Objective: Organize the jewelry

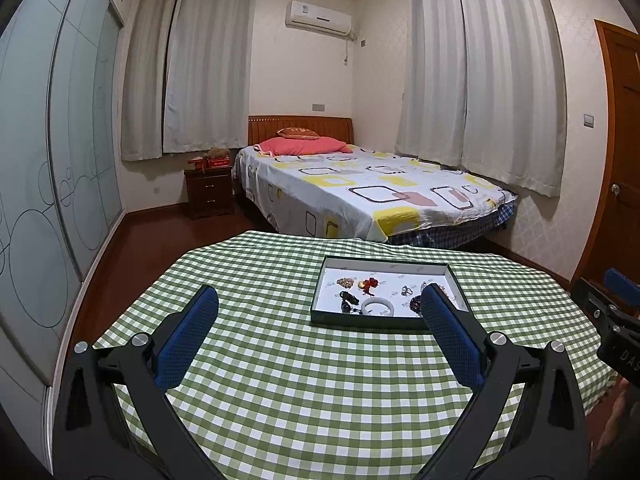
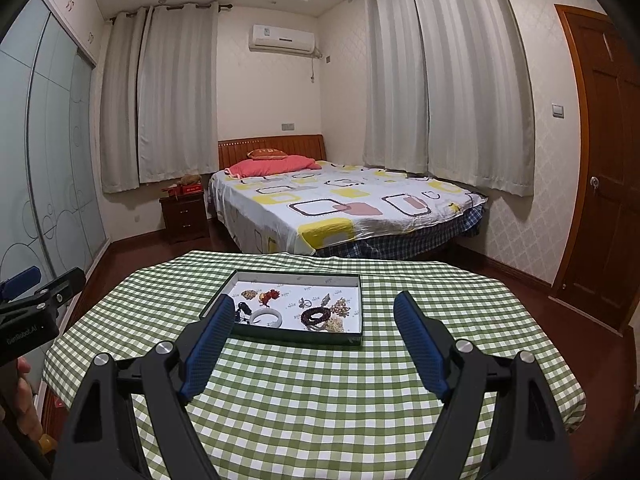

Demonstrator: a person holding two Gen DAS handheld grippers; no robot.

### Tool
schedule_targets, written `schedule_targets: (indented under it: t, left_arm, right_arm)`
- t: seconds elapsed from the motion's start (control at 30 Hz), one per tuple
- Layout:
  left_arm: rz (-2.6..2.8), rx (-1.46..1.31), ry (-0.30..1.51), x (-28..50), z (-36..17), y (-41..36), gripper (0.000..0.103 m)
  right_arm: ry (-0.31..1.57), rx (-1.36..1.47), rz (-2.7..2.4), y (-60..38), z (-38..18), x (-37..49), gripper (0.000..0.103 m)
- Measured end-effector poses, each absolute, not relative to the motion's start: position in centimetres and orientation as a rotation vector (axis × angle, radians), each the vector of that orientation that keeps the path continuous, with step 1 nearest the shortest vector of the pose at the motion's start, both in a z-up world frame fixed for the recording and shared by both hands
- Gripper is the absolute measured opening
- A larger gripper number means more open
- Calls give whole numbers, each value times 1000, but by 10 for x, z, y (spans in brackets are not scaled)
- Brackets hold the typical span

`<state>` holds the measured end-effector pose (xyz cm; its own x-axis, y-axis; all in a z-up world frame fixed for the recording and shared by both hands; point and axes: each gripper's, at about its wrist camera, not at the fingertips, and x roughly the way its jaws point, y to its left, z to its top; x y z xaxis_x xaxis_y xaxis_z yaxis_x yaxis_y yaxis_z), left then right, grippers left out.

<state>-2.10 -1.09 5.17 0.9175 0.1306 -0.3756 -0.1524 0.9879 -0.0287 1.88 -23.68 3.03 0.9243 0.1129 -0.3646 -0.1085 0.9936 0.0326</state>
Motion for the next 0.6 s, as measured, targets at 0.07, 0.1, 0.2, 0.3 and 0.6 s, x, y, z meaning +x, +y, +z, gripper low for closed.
schedule_targets:
  t: [0.07,0.1,0.2,0.3,0.6]
  left_arm:
    - [144,-58,383,-21,52,-11,99]
    - [143,-58,382,-22,52,-11,99]
    - [142,-57,380,-22,52,-12,99]
    - [143,-59,381,-22,52,-12,99]
    - [142,-59,384,-22,52,-12,99]
  right_arm:
    - [374,12,115,-237,30,18,79]
    - [374,12,116,-236,30,18,79]
    - [373,11,118,-235,31,17,79]
    - [373,12,118,-235,30,18,79]
    - [374,12,118,-235,30,18,79]
